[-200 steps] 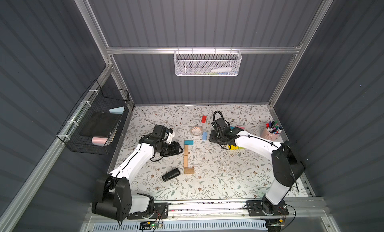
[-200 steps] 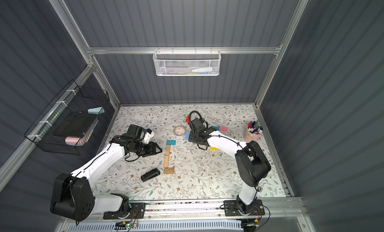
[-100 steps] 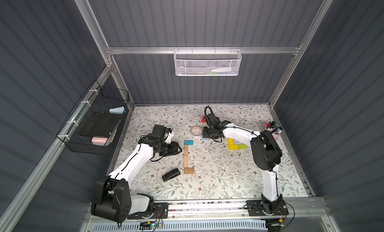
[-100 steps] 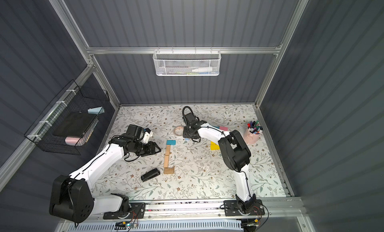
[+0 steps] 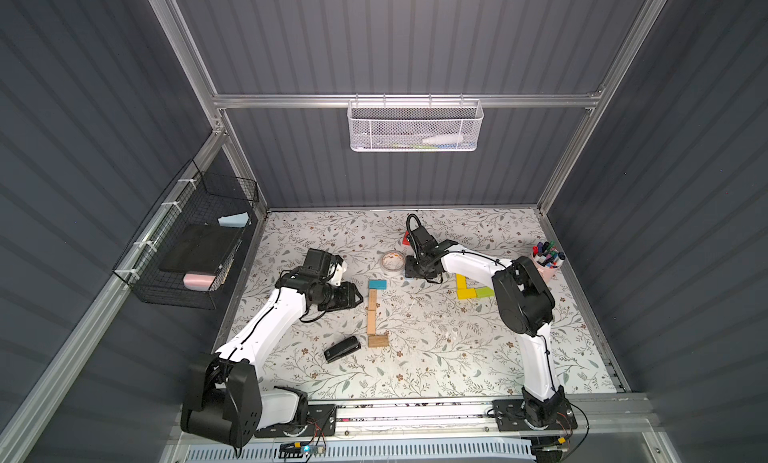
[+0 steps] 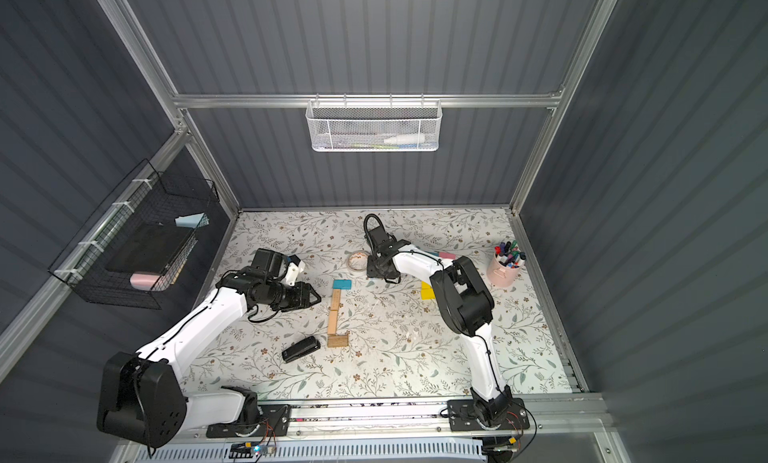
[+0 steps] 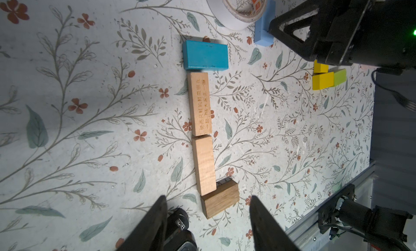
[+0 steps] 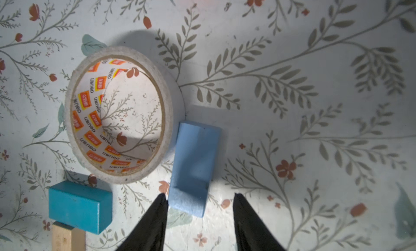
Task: Assemble the letter c with building blocks
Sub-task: Pick up the building block from the center of the board.
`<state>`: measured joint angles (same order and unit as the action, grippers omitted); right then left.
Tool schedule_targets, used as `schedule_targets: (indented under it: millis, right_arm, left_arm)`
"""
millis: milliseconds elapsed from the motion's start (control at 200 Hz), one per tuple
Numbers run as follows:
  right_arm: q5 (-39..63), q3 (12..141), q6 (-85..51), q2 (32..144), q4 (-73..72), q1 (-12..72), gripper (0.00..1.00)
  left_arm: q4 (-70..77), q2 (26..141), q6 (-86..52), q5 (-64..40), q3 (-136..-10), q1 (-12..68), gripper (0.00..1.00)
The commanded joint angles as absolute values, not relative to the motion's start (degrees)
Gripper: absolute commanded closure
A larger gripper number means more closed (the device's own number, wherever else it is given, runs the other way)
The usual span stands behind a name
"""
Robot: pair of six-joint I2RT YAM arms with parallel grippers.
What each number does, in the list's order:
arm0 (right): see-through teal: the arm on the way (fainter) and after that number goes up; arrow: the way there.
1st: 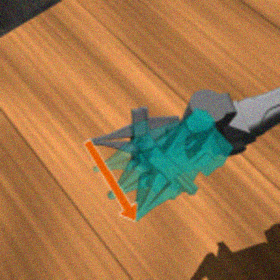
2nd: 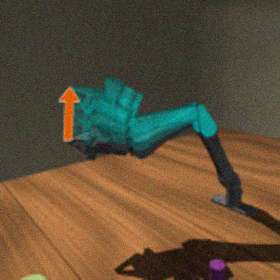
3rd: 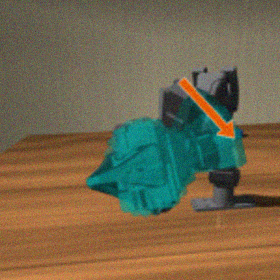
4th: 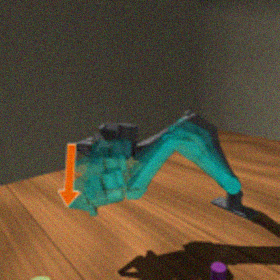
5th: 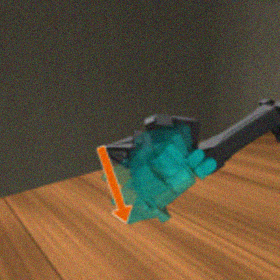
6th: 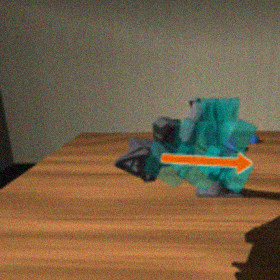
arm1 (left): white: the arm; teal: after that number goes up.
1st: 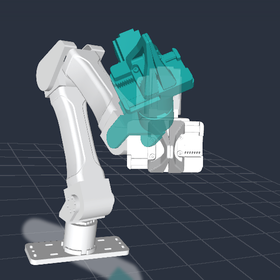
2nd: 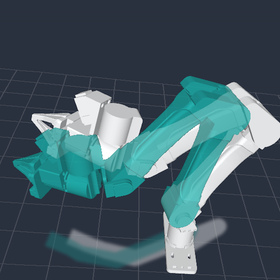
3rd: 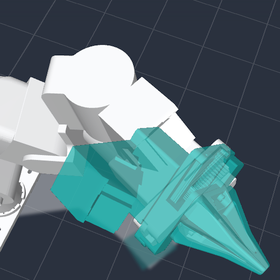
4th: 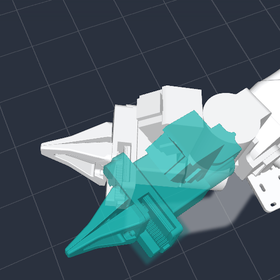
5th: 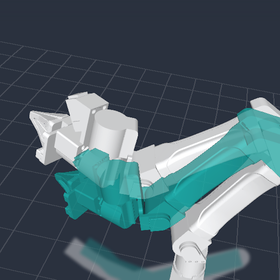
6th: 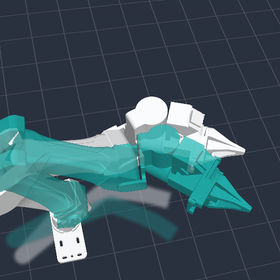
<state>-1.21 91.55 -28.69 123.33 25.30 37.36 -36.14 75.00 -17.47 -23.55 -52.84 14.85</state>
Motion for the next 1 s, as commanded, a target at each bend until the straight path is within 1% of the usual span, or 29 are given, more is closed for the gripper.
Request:
schedule_targets:
  millis: [0,195,435,510,605,680,760,810,996]
  right_arm:
    - [-0.4,93.2,-27.1,125.0,26.3,37.1,0.49]
    - [-0.7,96.2,-25.9,127.5,28.6,37.1,0.49]
    - [-2.4,96.0,-23.4,127.5,31.7,37.1,0.62]
    - [-2.8,94.9,-22.1,126.3,32.9,37.1,0.68]
    - [-2.4,91.5,-19.5,123.1,32.3,37.1,0.72]
    - [-0.9,88.0,-15.2,119.4,31.2,37.1,0.74]
    - [2.2,84.6,-7.1,116.2,30.8,37.1,0.75]
    - [2.2,82.6,-3.0,114.6,30.8,36.9,0.75]
    - [6.5,78.5,10.2,111.9,33.4,36.5,0.75]
  left_arm:
    - [-36.8,73.8,-16.8,-22.8,-53.7,14.5,0.43]
    - [-37.1,73.9,-16.9,-21.8,-53.8,14.5,0.43]
    - [-37.3,73.9,-17.1,-21.0,-54.0,14.5,0.43]
    - [-37.4,73.9,-17.1,-20.9,-54.0,14.5,0.43]
    - [-37.4,73.8,-17.0,-20.8,-53.9,14.5,0.43]
    - [-37.4,73.9,-17.0,-20.9,-53.9,14.5,0.43]
    - [-37.3,74.0,-16.8,-21.2,-53.9,14.5,0.43]
    - [-37.3,74.1,-16.8,-21.4,-53.9,14.5,0.43]
    - [-37.1,74.5,-16.5,-22.5,-54.0,14.5,0.43]
